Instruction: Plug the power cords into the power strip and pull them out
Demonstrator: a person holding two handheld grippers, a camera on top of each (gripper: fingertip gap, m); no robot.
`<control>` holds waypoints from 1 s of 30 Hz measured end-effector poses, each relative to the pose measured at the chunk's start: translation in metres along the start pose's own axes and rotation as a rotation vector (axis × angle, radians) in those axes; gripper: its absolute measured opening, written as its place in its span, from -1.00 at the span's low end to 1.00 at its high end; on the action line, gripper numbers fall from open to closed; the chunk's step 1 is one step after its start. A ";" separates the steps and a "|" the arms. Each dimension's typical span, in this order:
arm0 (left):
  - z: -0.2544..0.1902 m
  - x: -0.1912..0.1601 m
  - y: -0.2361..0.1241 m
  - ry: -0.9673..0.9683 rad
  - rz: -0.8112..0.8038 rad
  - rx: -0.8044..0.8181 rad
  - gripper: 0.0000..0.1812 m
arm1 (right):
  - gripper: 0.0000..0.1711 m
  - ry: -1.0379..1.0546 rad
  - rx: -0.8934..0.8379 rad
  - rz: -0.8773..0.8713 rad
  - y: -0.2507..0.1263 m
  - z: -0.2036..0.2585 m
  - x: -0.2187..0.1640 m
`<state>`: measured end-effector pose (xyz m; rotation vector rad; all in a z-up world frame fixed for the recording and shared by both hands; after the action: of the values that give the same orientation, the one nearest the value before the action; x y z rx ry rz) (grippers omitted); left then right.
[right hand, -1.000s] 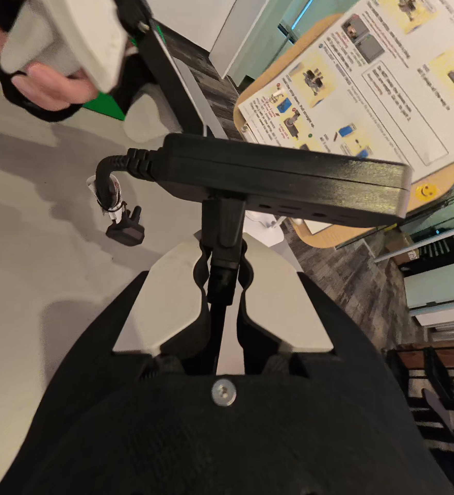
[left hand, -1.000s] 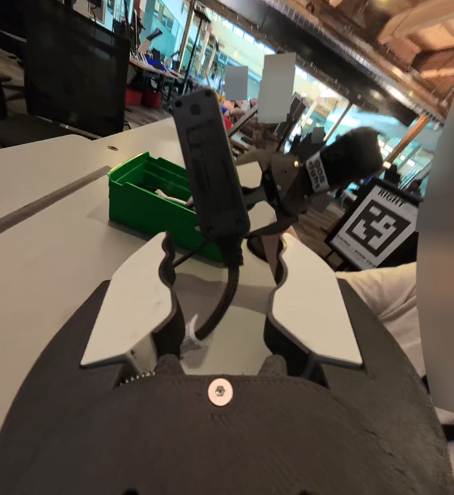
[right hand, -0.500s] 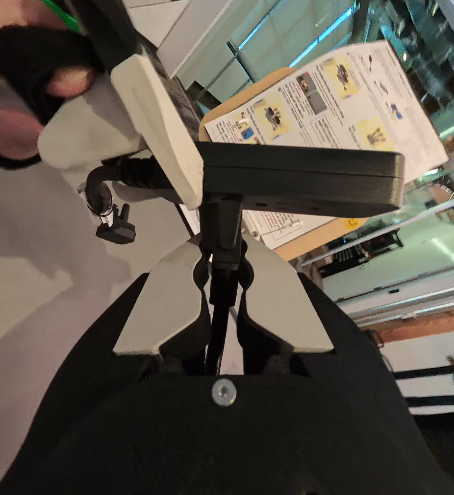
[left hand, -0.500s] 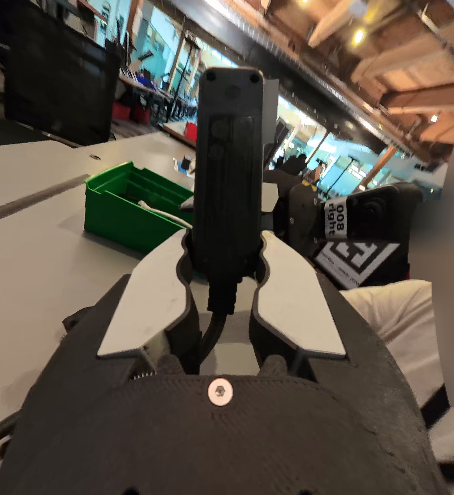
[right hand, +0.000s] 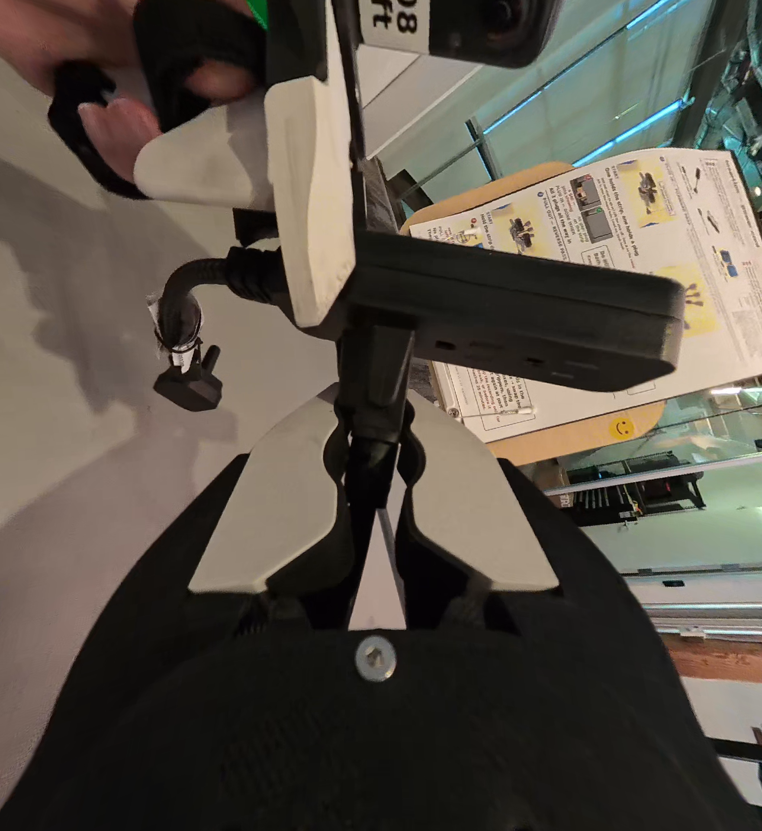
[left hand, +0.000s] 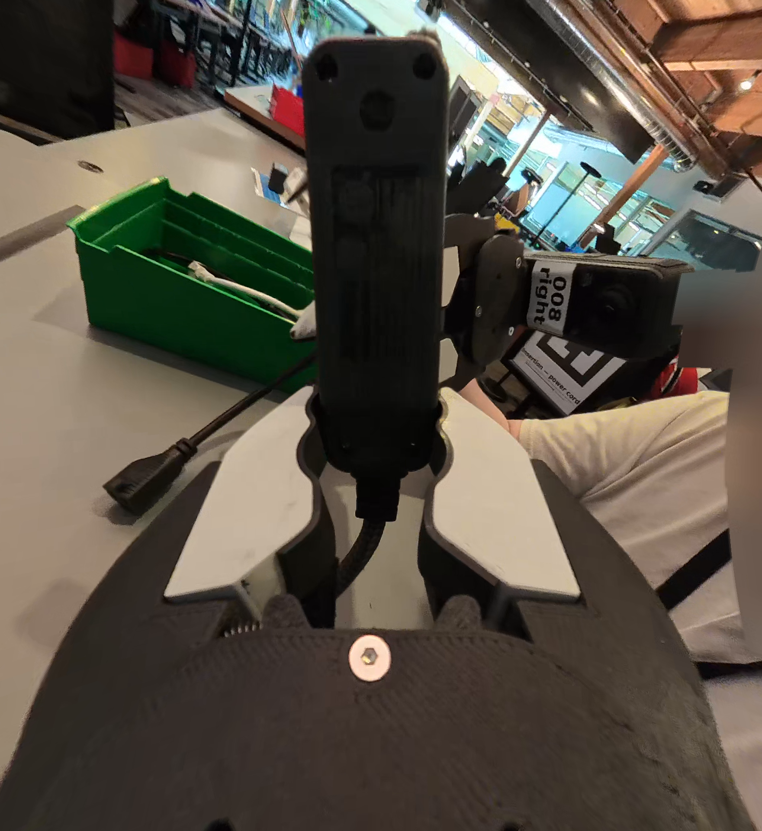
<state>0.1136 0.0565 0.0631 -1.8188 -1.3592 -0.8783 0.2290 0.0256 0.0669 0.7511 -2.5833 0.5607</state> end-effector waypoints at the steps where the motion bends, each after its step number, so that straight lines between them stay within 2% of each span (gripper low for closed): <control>1: -0.001 0.001 0.002 0.004 -0.007 0.004 -0.53 | -0.76 -0.004 -0.008 0.000 -0.001 -0.001 0.000; 5: -0.003 0.010 0.000 0.030 -0.195 0.049 -0.53 | -0.77 0.140 -0.080 0.013 0.003 -0.007 0.001; 9: 0.002 0.011 -0.010 0.030 -0.155 0.019 -0.51 | -0.77 -0.033 -0.013 0.023 0.010 0.009 0.000; 11: 0.003 0.017 -0.026 0.020 -0.234 0.011 -0.36 | -0.78 -0.181 0.001 0.029 0.015 0.022 0.005; 14: 0.013 0.005 -0.023 0.026 -0.110 0.131 -0.02 | -0.77 -0.310 0.005 0.066 0.029 0.038 0.018; 15: 0.011 0.000 -0.015 0.011 -0.059 0.097 -0.01 | -0.77 -0.358 -0.005 0.079 0.032 0.042 0.021; 16: 0.009 -0.003 -0.007 0.000 -0.014 0.056 -0.11 | -0.77 -0.387 -0.015 0.099 0.034 0.044 0.023; 17: 0.006 -0.003 -0.005 0.007 -0.005 0.003 -0.38 | -0.78 -0.391 -0.024 0.119 0.035 0.044 0.022; 24: 0.005 0.009 -0.010 0.062 -0.145 0.087 -0.43 | -0.76 -0.141 -0.058 0.080 0.040 0.036 0.021; 30: 0.015 0.007 -0.017 0.015 -0.167 0.073 -0.43 | -0.76 -0.029 -0.075 0.051 0.048 0.038 0.017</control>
<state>0.1002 0.0765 0.0633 -1.6588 -1.5311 -0.9132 0.1783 0.0374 0.0299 0.6748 -2.6406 0.4692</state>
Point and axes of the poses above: each gripper's, where its closed fingertips meet, y out along the fingers, x out of its top, z = x × y across the jaws, the point moved 7 cm from there along -y, back along the fingers, and after that the axes turned 3 degrees about -y, right-handed, at the moved point
